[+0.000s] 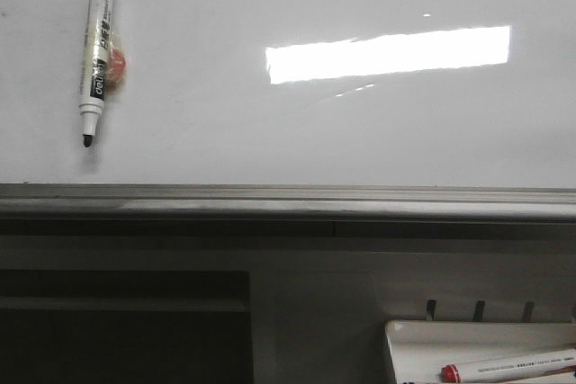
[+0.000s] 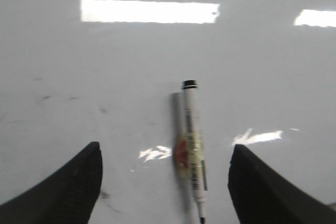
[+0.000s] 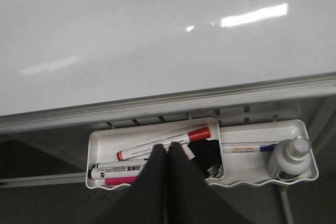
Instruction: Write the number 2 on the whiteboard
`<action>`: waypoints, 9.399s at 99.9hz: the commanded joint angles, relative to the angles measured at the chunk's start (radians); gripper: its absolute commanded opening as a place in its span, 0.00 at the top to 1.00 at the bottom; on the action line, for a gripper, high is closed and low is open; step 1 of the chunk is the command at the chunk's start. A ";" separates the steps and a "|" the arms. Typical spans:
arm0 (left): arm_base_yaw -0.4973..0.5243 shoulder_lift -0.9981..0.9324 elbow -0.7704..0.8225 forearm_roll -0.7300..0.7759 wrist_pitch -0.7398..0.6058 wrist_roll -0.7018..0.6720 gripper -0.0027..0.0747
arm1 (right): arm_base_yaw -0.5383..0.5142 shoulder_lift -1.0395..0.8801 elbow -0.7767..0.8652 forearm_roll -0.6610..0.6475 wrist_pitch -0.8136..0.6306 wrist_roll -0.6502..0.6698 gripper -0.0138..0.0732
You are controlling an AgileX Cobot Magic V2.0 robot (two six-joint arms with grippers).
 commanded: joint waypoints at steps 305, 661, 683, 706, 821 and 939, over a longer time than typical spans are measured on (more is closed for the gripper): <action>-0.322 0.185 -0.028 0.628 -0.126 -0.001 0.99 | 0.649 0.474 -0.218 0.585 -0.420 -1.038 0.17; 0.010 -0.051 -0.100 0.860 -0.059 -0.535 0.99 | 0.605 0.844 -0.517 0.628 -0.698 -1.132 0.92; 0.010 -0.049 -0.100 0.860 -0.059 -0.535 0.99 | 0.542 0.766 -0.489 0.628 -0.614 -1.117 0.90; 0.010 -0.049 -0.100 0.860 -0.059 -0.535 0.99 | 0.542 0.751 -0.368 0.628 -0.517 -1.056 0.90; -0.069 -0.049 -0.099 0.904 -0.124 -0.527 0.98 | 0.539 0.605 -0.263 0.653 -0.332 -1.011 0.90; -0.404 0.413 -0.085 1.485 -0.034 -0.529 0.55 | 0.628 0.852 -0.573 0.610 -0.042 -0.920 0.90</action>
